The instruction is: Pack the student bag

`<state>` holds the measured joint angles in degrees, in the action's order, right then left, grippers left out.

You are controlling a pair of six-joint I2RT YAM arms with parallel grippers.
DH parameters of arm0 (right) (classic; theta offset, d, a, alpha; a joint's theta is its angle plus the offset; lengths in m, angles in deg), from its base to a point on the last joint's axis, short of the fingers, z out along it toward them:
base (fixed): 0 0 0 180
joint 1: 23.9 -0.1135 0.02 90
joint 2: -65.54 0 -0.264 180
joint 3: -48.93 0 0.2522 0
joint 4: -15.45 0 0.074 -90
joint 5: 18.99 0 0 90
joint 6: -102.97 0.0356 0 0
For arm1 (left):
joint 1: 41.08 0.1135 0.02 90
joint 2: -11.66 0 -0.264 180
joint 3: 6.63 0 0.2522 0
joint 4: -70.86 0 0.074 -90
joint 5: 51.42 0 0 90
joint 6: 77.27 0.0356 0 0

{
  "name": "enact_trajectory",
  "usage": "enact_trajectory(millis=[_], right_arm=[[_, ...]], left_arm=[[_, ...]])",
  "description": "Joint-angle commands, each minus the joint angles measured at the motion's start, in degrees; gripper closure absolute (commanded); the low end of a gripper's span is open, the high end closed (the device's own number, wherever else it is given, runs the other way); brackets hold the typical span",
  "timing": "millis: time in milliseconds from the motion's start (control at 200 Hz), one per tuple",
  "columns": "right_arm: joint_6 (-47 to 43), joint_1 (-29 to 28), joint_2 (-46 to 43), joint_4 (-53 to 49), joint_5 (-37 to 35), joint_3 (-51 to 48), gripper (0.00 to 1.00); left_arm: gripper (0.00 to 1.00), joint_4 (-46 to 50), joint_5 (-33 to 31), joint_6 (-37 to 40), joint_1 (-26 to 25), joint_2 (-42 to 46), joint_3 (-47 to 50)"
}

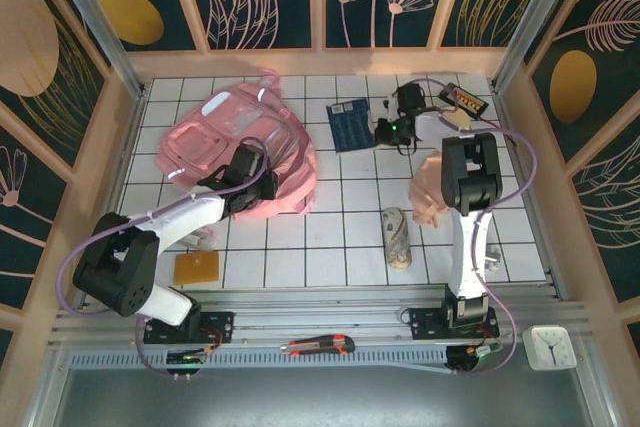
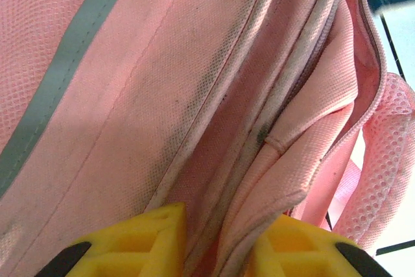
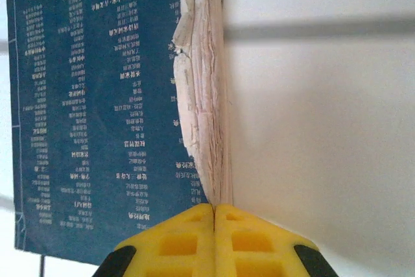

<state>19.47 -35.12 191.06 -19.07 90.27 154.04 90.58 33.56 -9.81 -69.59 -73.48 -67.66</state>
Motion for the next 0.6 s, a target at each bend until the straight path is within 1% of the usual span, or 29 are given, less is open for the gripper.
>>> enact_trajectory(millis=[0, 130, 210, 350, 595], right_arm=[[2.10, -2.02, -9.29, -0.50, 4.55, -9.24, 1.00], [7.54, -3.02, -19.31, 1.69, 8.94, -19.40, 1.00], [10.90, -3.27, -24.84, 2.98, 11.52, -23.34, 1.00], [15.68, -2.21, -32.78, 4.13, 15.30, -27.18, 1.00], [24.04, 0.00, -42.23, 8.68, 20.92, -31.97, 1.00]], left_arm=[[0.73, -0.21, -1.40, 0.84, 0.91, 1.05, 1.04], [0.73, -0.83, -1.42, 0.97, 1.00, 1.18, 0.38], [0.73, -0.85, -2.03, 1.25, 1.09, 1.83, -0.22], [0.73, 0.25, -4.24, 2.08, 1.18, 4.28, -0.97], [0.74, 3.08, -6.67, 2.08, 1.62, 7.89, -1.69]])
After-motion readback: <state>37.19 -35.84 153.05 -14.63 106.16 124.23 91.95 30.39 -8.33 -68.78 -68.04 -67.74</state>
